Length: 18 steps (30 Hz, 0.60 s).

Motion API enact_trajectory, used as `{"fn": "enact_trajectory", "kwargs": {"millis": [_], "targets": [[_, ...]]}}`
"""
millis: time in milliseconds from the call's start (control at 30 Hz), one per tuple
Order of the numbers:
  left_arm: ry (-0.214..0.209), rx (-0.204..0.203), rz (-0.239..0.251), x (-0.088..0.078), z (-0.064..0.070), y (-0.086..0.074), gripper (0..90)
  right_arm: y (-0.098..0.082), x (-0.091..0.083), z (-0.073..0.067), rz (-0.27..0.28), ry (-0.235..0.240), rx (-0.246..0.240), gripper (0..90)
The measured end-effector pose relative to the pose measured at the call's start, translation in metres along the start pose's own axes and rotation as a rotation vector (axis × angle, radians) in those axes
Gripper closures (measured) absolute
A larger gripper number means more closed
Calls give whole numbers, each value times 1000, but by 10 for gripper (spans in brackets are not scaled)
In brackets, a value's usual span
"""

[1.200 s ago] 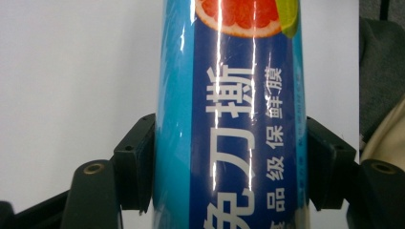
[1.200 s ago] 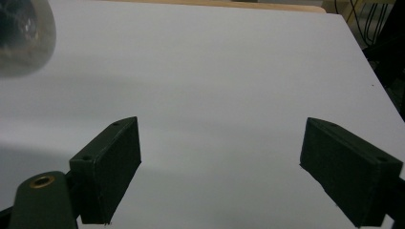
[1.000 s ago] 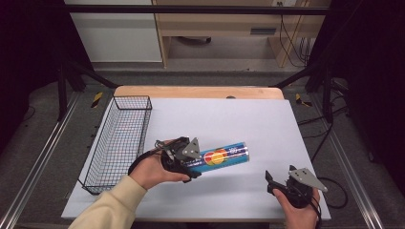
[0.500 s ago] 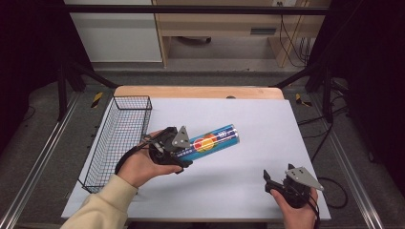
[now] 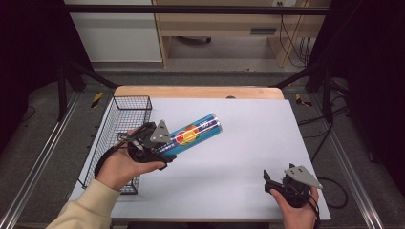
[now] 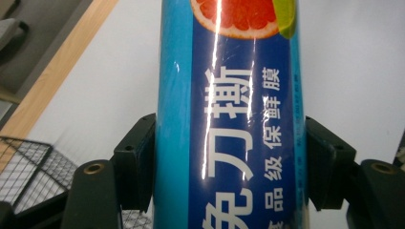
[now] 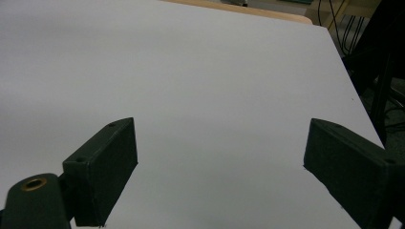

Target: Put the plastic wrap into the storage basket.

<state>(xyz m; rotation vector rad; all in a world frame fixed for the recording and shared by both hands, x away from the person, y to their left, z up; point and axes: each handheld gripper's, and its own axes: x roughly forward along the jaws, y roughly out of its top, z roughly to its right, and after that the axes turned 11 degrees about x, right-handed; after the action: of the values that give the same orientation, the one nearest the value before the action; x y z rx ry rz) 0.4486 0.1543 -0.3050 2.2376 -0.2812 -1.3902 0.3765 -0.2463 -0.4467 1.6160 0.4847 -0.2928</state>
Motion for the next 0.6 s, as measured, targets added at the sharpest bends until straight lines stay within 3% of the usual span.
{"fn": "enact_trajectory", "kwargs": {"millis": [133,467,600], "targets": [[40,-31,-33,-8,-4,-4,321,0,-1,0,-2,-3,-3,115],[118,-155,-92,-25,-15,-23,320,0,-1,1,4,-17,-5,118],[136,-170,-110,-29,-16,-30,321,0,-2,1,4,-20,-7,119]]}}
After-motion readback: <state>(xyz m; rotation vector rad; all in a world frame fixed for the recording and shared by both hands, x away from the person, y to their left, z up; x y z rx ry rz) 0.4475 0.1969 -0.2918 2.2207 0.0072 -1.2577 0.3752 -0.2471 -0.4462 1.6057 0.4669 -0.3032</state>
